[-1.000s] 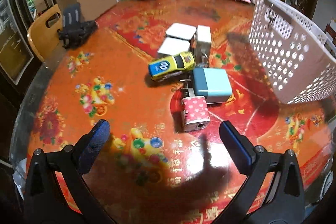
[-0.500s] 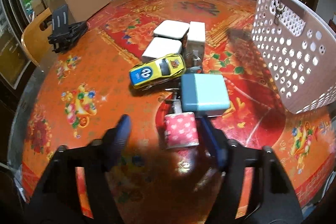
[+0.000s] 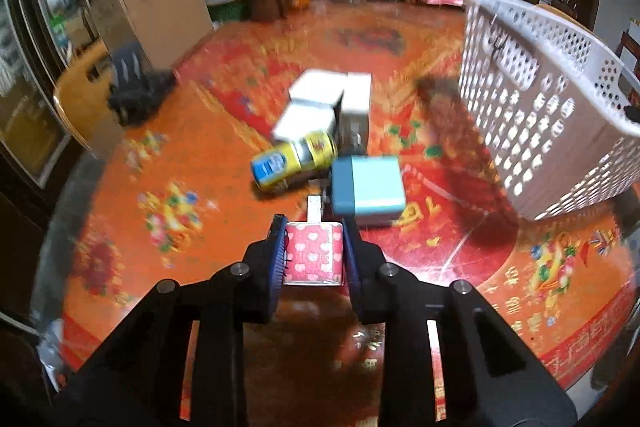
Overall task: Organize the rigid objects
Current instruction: 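Carry the pink cube into the white basket and open the left gripper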
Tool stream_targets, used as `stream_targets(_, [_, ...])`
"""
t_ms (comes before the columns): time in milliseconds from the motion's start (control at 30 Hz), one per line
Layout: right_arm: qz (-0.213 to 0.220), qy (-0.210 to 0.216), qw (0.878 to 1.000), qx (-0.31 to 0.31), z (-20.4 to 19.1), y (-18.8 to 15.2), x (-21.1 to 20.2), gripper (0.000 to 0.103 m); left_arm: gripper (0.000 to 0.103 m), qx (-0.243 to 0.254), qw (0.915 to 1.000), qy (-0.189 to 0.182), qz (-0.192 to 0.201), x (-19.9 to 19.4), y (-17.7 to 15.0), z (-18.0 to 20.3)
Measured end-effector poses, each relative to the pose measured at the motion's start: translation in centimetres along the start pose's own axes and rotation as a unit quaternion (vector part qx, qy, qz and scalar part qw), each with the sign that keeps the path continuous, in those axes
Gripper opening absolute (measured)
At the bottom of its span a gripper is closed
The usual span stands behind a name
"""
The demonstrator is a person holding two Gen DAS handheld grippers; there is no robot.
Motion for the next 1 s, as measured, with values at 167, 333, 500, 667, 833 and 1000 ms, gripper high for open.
stream_targets(167, [0.002,0.000,1.000,-0.002,-0.1,0.0,0.0,0.014,0.025,0.047,0.9965,0.030,0.062,-4.6,5.7,1.3])
stream_targets(333, [-0.001,-0.003,1.000,-0.007,-0.1,0.0,0.2,0.014,0.025,0.136,0.9829,0.062,0.107,-8.2,12.6,6.7])
stream_targets(500, [0.001,-0.004,1.000,-0.006,-0.3,0.0,0.2,0.014,0.025,0.208,0.9759,0.026,0.062,-6.4,17.0,14.1])
stream_targets(667, [0.000,-0.003,1.000,-0.003,-0.2,0.0,0.2,0.014,0.025,0.261,0.9645,0.016,-0.035,-0.4,17.5,20.0])
stream_targets(833, [-0.002,-0.003,1.000,-0.002,-0.2,0.0,0.2,0.014,0.025,0.312,0.9428,0.067,-0.096,4.7,16.8,22.7])
stream_targets(1000, [-0.002,0.000,1.000,-0.002,-0.2,-0.1,0.2,0.014,0.025,0.352,0.9232,0.080,-0.132,7.6,15.4,24.7])
Point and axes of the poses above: each gripper's, at about its wrist camera, not at the fingertips, and x roughly the way its jaws point, z to its right, y to its top, the point moved 10 cm from there along x, roughly the way its jaws point, and after that the axes turned 2 degrees about y, right-handed, at the moved point
